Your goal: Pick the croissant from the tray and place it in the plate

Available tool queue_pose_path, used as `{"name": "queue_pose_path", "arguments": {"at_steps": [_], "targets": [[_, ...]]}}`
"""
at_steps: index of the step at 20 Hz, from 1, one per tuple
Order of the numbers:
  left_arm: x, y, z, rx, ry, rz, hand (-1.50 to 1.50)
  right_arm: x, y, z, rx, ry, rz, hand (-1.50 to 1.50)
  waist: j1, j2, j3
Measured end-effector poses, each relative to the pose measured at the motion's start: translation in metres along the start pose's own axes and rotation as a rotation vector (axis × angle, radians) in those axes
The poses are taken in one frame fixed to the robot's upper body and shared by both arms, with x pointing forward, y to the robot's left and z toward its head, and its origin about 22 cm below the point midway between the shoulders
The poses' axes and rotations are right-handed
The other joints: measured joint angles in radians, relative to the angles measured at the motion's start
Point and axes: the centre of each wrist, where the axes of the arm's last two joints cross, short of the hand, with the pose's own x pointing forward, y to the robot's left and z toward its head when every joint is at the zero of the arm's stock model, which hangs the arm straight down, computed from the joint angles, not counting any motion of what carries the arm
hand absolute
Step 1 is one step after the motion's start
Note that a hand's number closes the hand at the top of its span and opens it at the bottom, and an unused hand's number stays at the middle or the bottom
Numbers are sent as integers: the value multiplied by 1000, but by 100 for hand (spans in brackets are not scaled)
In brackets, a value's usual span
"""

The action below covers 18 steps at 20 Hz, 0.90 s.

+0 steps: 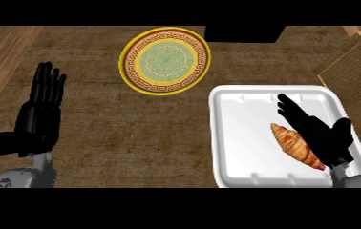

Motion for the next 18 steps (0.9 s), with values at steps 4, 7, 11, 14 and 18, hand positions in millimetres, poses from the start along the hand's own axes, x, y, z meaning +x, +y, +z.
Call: {"name": "queue_pose_path", "arguments": {"at_steps": [4, 7, 11, 14, 18], "targets": [[9, -1, -8, -72, -18, -58, 0, 16, 42, -9, 287, -147, 146, 150, 1, 2, -2], [15, -5, -13, -150, -24, -109, 0, 52, 68, -16, 504, -299, 368, 150, 19, -22, -7], [17, -4, -18, -209, 3, -153, 0, 82, 75, -12, 530, -446, 781, -150, -6, -32, -7], [27, 0, -28, -228, 10, -177, 0, 42, 88, 4, 538, -539, 820, -150, -33, -14, -3], [36, 2, -36, -256, 14, -196, 0, -14, 93, 16, 520, -658, 740, -150, -34, 1, -2]]}}
